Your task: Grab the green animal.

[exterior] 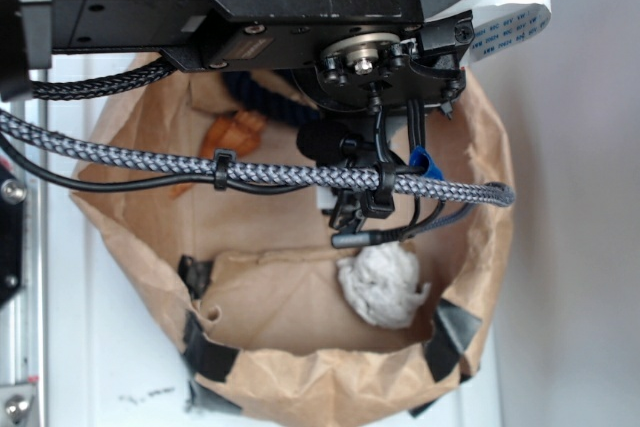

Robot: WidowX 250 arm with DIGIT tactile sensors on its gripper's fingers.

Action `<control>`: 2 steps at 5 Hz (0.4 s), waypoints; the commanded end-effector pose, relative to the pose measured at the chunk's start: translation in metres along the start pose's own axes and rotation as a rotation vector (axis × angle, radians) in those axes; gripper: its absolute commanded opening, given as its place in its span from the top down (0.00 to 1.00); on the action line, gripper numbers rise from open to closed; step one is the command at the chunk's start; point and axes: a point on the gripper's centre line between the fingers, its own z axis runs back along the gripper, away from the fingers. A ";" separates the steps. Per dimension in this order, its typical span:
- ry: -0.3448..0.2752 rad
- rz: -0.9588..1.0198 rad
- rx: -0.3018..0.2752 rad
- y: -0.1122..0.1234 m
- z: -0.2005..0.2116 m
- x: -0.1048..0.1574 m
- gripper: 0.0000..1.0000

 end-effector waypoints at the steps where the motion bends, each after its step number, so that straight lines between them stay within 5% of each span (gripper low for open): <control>1: -0.081 0.005 0.015 0.005 0.003 0.007 0.00; 2: -0.094 -0.014 0.016 0.008 -0.008 0.000 0.00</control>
